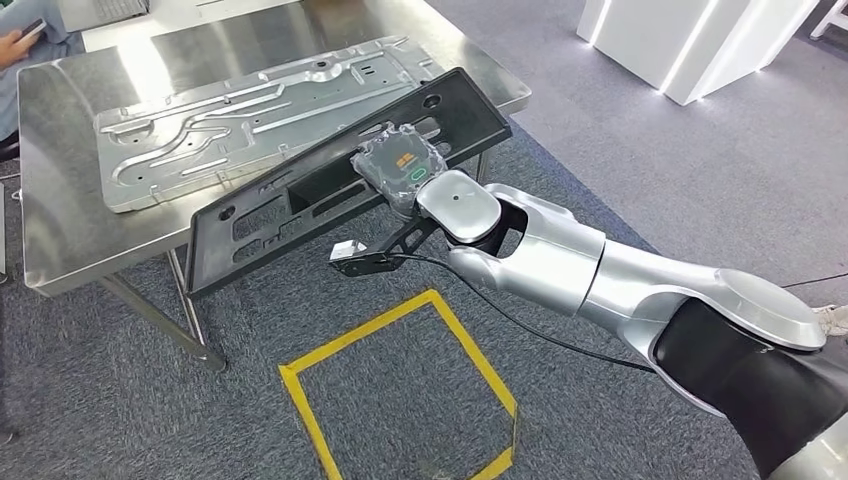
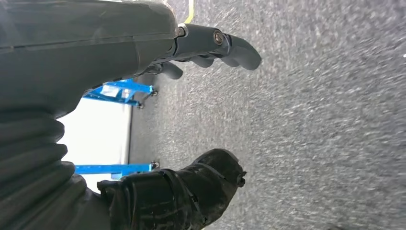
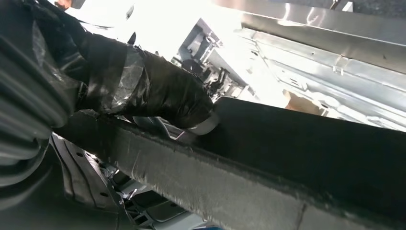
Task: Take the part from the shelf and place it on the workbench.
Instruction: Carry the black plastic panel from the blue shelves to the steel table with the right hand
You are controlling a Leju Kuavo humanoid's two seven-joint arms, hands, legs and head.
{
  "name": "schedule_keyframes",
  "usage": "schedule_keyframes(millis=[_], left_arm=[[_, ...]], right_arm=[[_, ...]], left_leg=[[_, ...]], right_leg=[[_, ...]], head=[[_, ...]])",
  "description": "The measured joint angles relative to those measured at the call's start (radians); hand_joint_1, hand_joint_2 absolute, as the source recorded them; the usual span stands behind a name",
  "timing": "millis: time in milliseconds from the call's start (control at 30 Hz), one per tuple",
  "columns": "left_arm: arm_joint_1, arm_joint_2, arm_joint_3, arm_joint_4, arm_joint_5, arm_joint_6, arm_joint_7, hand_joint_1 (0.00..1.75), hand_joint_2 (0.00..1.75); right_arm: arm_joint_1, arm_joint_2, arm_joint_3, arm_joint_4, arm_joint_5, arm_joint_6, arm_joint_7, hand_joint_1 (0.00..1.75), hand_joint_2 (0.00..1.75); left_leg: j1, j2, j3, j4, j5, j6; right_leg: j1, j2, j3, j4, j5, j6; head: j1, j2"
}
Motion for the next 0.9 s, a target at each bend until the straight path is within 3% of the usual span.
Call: schedule_keyframes(millis=[33,67,100,200,267,367,433,500,533,567,633,700,767,900], left_arm=[[-0.001,0.0,0.0,0.0,0.0,0.0,-0.002,0.0,1.75],[-0.001,0.0,0.0,0.0,0.0,0.0,-0.003,0.0,1.75],[-0.001,0.0,0.0,0.0,-0.001,0.001,-0.005,0.0,1.75],[0.001,0.0,0.0,0.0,-0.005,0.002,-0.012,0.0,1.75],[0.001,0.0,0.0,0.0,-0.006,0.003,-0.015,0.0,1.75],[0.0,-0.001,0.0,0.0,-0.007,0.002,-0.015,0.0,1.75],[0.0,-0.003,0.0,0.0,-0.007,0.001,-0.014,0.0,1.75],[0.0,-0.002,0.0,0.0,-0.007,0.001,-0.014,0.0,1.75],[0.001,-0.002,0.0,0.0,-0.007,0.001,-0.014,0.0,1.75],[0.001,-0.002,0.0,0.0,-0.007,0.0,-0.014,0.0,1.75],[0.002,-0.002,0.0,0.0,-0.007,-0.001,-0.011,0.0,1.75],[0.002,-0.001,0.0,0.0,-0.007,-0.002,-0.007,0.0,1.75],[0.002,-0.001,0.001,0.0,-0.006,-0.002,-0.003,0.0,1.75],[0.0,0.0,0.001,0.0,-0.006,-0.002,-0.001,0.0,1.75]], right_arm=[[0.003,-0.001,0.001,0.0,0.002,0.002,0.0,1.75,1.75],[0.006,-0.001,0.002,0.0,0.003,0.005,0.0,1.75,1.75],[0.009,-0.002,0.003,0.0,0.005,0.007,0.0,1.75,1.75],[0.007,-0.002,0.006,0.0,0.008,0.008,0.0,1.75,1.75],[0.003,-0.003,0.007,-0.002,0.009,0.008,0.001,1.75,1.75],[0.001,-0.004,0.007,-0.004,0.009,0.01,0.004,1.75,1.75],[0.0,-0.005,0.007,-0.005,0.009,0.01,0.009,1.75,1.75],[0.001,-0.004,0.007,-0.005,0.009,0.011,0.011,1.75,1.75],[0.005,-0.004,0.008,-0.005,0.009,0.011,0.011,1.75,1.75],[0.008,-0.004,0.008,-0.005,0.009,0.012,0.011,1.75,1.75],[0.01,-0.004,0.008,-0.005,0.011,0.013,0.01,1.75,1.75],[0.008,-0.005,0.008,-0.004,0.015,0.014,0.009,1.75,1.75],[0.006,-0.005,0.008,-0.004,0.019,0.014,0.008,1.75,1.75],[0.005,-0.003,0.009,-0.005,0.029,0.015,0.003,1.75,1.75]], left_leg=[[-0.002,-0.001,0.002,0.001,-0.004,0.003],[-0.003,-0.002,0.004,0.003,-0.009,0.005],[-0.003,-0.003,0.009,0.006,-0.014,0.005],[-0.006,-0.007,0.021,0.021,-0.038,-0.003],[-0.008,-0.009,0.022,0.027,-0.049,-0.013],[-0.007,-0.008,0.019,0.039,-0.065,-0.03],[-0.003,-0.005,-0.022,0.126,-0.107,-0.043],[0.001,-0.003,-0.1,0.261,-0.148,-0.054],[0.003,-0.003,-0.127,0.294,-0.145,-0.058],[0.004,-0.003,-0.136,0.291,-0.123,-0.06],[0.006,-0.002,-0.102,0.185,-0.041,-0.058],[0.004,-0.002,-0.053,0.072,0.011,-0.052],[-0.002,-0.003,-0.032,0.026,0.014,-0.043],[0.0,-0.005,-0.02,0.01,0.01,-0.021]], right_leg=[[0.0,0.0,-0.038,0.057,-0.013,0.0],[0.0,0.0,-0.062,0.085,-0.009,-0.001],[0.0,0.0,-0.066,0.071,0.017,-0.002],[0.002,0.0,0.005,-0.111,0.12,-0.011],[0.006,0.0,0.035,-0.171,0.132,-0.018],[0.004,0.001,0.047,-0.181,0.126,-0.031],[-0.001,0.001,0.06,-0.191,0.124,-0.042],[-0.001,0.001,0.071,-0.192,0.116,-0.047],[-0.002,0.001,0.077,-0.191,0.11,-0.047],[-0.002,0.001,0.083,-0.19,0.105,-0.046],[-0.002,0.002,0.096,-0.188,0.094,-0.042],[-0.001,0.002,0.104,-0.188,0.086,-0.037],[0.001,0.002,0.104,-0.189,0.084,-0.029],[0.002,0.0,0.102,-0.183,0.072,-0.012]], head=[[0.0,0.0],[0.0,0.0],[0.0,0.0],[0.0,0.0],[-0.001,0.0],[-0.002,0.0],[-0.006,0.0],[-0.009,0.0],[-0.009,0.0],[-0.009,0.0],[-0.009,0.0],[-0.009,0.0],[-0.008,0.0],[-0.007,0.0]])
